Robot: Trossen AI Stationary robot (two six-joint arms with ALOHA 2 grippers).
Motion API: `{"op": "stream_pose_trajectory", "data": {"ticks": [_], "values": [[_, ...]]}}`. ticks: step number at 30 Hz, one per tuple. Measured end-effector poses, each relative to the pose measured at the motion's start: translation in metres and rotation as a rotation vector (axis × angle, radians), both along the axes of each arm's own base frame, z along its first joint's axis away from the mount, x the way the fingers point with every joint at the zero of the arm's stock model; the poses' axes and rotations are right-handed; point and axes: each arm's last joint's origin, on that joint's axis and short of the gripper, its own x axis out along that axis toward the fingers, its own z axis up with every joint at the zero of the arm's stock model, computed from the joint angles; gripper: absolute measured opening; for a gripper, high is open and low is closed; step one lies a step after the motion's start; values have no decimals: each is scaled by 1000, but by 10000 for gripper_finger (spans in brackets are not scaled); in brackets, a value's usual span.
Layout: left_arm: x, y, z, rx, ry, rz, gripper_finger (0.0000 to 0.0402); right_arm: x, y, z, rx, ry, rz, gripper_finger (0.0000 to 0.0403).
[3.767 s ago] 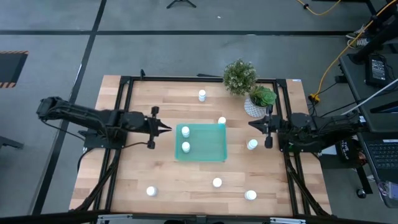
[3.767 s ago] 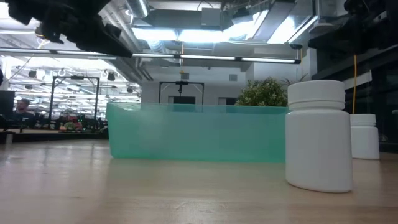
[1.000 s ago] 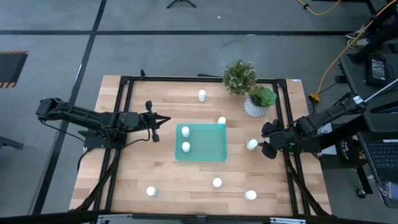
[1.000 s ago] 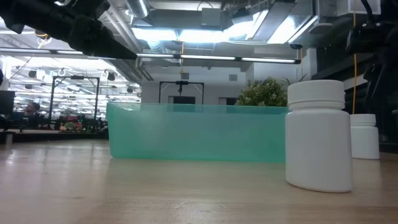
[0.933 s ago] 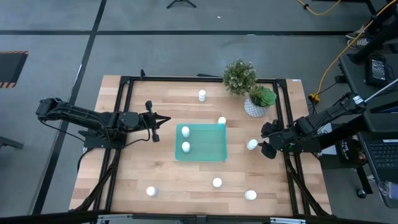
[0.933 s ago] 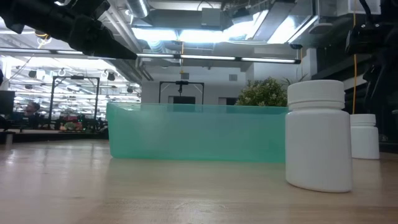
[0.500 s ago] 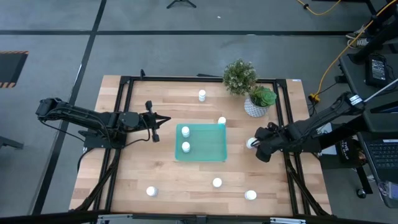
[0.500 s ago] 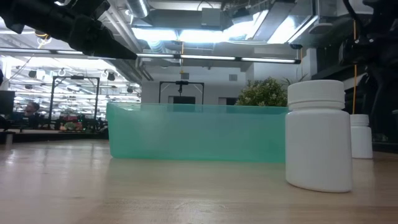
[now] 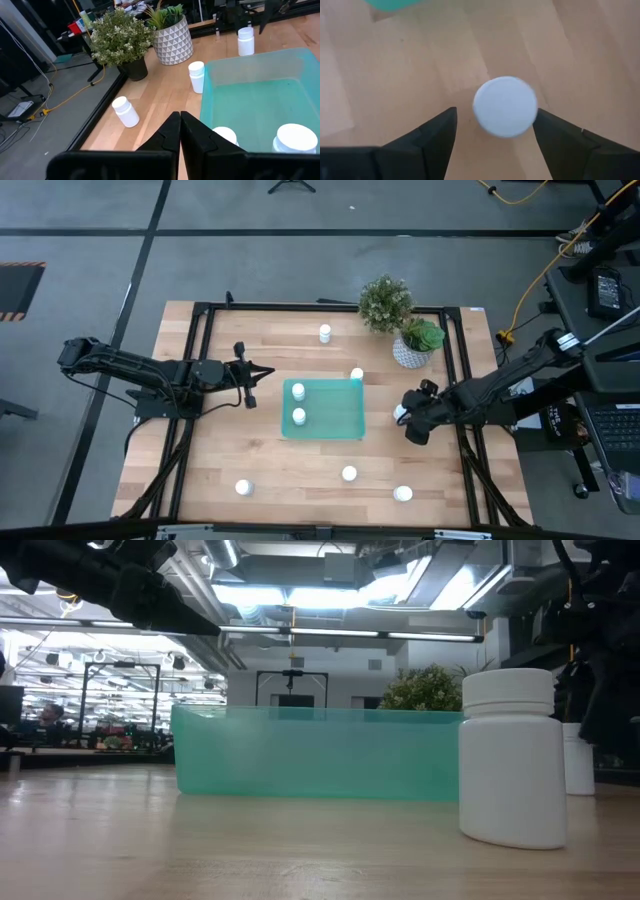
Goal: Pick and place pill bottles into a basket
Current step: Put the white pill bottle into the blue bin
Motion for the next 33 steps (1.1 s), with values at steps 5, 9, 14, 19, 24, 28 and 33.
{"op": "stream_pose_trajectory", "data": {"ticks": [5,9,14,19,24,28,33], "values": [[0,0,0,0,0,0,2,3,1,-3,-37,-3,9,261],[0,0,0,0,0,0,7,5,1,-3,-37,-6,14,261],[0,0,0,1,1,-1,5,5,1,-3,-35,-11,14,260],[0,0,0,1,1,0,2,5,1,-3,-47,-17,9,232],[0,0,0,2,1,-1,7,5,1,-3,-47,-19,9,177],[0,0,0,2,1,-1,6,5,1,-3,-49,-20,9,152],[0,0,0,2,1,-1,2,6,1,-2,-46,-24,9,152]]}}
